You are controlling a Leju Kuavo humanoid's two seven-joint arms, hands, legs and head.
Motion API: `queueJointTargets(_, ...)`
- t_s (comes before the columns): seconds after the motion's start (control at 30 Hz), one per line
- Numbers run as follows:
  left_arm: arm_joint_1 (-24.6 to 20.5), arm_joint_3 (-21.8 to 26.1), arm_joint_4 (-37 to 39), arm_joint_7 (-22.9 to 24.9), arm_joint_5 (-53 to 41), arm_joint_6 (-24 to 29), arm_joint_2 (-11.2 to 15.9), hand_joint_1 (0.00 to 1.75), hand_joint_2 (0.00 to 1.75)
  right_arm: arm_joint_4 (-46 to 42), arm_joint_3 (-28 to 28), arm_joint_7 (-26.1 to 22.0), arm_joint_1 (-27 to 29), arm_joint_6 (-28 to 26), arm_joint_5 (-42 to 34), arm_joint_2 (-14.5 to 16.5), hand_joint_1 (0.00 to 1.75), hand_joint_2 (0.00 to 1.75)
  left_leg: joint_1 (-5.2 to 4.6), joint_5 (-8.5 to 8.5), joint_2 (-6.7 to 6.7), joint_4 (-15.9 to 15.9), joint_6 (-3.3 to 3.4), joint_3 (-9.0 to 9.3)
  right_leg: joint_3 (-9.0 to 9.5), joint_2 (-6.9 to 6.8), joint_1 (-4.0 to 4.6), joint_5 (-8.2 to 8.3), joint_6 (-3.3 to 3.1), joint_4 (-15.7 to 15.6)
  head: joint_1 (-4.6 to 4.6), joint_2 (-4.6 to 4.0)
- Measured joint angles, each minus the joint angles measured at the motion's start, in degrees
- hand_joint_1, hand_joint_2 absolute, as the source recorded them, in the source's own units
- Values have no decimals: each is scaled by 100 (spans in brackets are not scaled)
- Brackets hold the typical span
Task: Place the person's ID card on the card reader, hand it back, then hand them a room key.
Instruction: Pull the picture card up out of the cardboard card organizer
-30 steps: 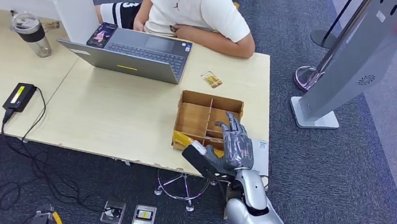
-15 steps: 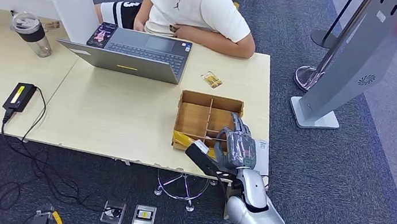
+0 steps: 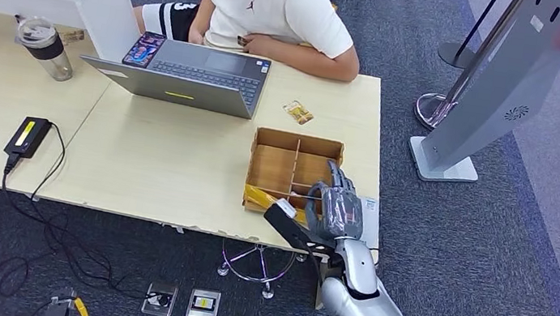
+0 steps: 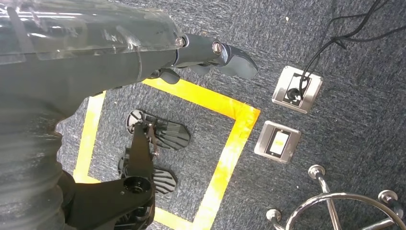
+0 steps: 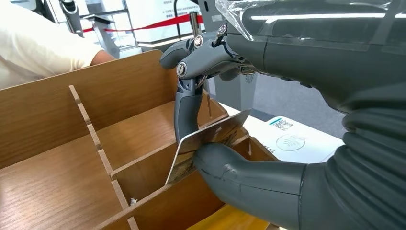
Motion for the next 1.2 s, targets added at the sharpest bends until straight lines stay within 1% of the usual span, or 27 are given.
queueJointTargets(0.13,2,0,0,0,5,-7,1,0,175,-112,-48,-80,7,4,-135,-4,175,175,0,0,0,0,0,0,0,0,0,1,0,1,0,0)
queueJointTargets(0.23,4,0,0,0,10,-24,4,0,175,-489,-144,-146,16,105,-277,-12,175,175,0,0,0,0,0,0,-1,1,0,1,0,1,0,0)
queueJointTargets(0.33,11,0,2,0,10,-44,6,0,175,-1085,-296,-347,16,99,-520,-19,175,175,0,0,0,1,0,0,-1,1,0,1,0,1,0,0)
queueJointTargets(0.47,20,0,7,0,-3,-70,17,0,175,-2195,-625,-643,-39,147,-884,-19,175,175,0,0,0,1,0,-2,-1,0,0,1,0,2,1,0)
queueJointTargets(0.57,10,-1,9,2,-62,-76,25,0,175,-2856,-784,-880,-286,152,-1146,4,175,175,-1,1,2,1,0,-1,-1,2,-1,3,0,2,1,0)
queueJointTargets(0.73,-52,-3,8,58,-150,-85,20,0,175,-3392,-905,-1082,-781,346,-1564,122,175,175,-1,4,2,1,-2,0,1,1,-1,5,0,1,0,0)
queueJointTargets(0.83,-118,-10,4,127,-219,-89,14,0,175,-3355,-904,-1172,-1023,419,-1643,237,175,175,-1,4,2,1,-2,-3,0,1,-1,6,-1,3,0,0)
queueJointTargets(0.93,-239,-16,-1,238,-358,-103,-7,0,175,-3063,-868,-1233,-1458,465,-1474,366,175,175,-1,5,1,1,-2,-4,0,0,0,6,-1,3,0,0)
queueJointTargets(1.03,-380,-39,-21,367,-528,-111,-51,0,175,-2395,-784,-1207,-1912,503,-1029,456,175,175,-1,7,-2,0,0,-5,0,-4,0,6,-1,4,1,0)
queueJointTargets(1.2,-622,-139,-61,520,-748,-95,-157,0,175,-924,-507,-995,-2652,454,53,586,175,175,-1,11,-18,1,-1,-11,0,-16,-1,7,0,4,2,0)
